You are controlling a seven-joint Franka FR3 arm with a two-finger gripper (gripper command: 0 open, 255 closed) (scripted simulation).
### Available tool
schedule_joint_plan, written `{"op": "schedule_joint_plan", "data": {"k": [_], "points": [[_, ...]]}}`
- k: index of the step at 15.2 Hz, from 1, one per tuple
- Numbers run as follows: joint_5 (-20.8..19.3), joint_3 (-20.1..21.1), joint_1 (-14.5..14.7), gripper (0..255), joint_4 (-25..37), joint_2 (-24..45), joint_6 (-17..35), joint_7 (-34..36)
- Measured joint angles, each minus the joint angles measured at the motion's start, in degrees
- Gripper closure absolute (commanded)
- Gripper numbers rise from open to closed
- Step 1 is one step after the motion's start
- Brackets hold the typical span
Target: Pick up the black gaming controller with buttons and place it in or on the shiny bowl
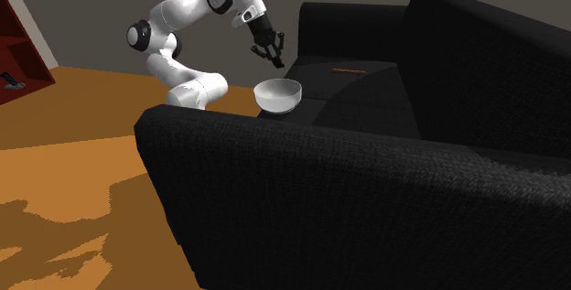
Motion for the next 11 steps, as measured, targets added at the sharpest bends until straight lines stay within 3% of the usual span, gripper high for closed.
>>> {"op": "schedule_joint_plan", "data": {"k": [11], "points": [[3.7,3.9,2.8,255,-9.0,-4.7,4.3,0.1]]}}
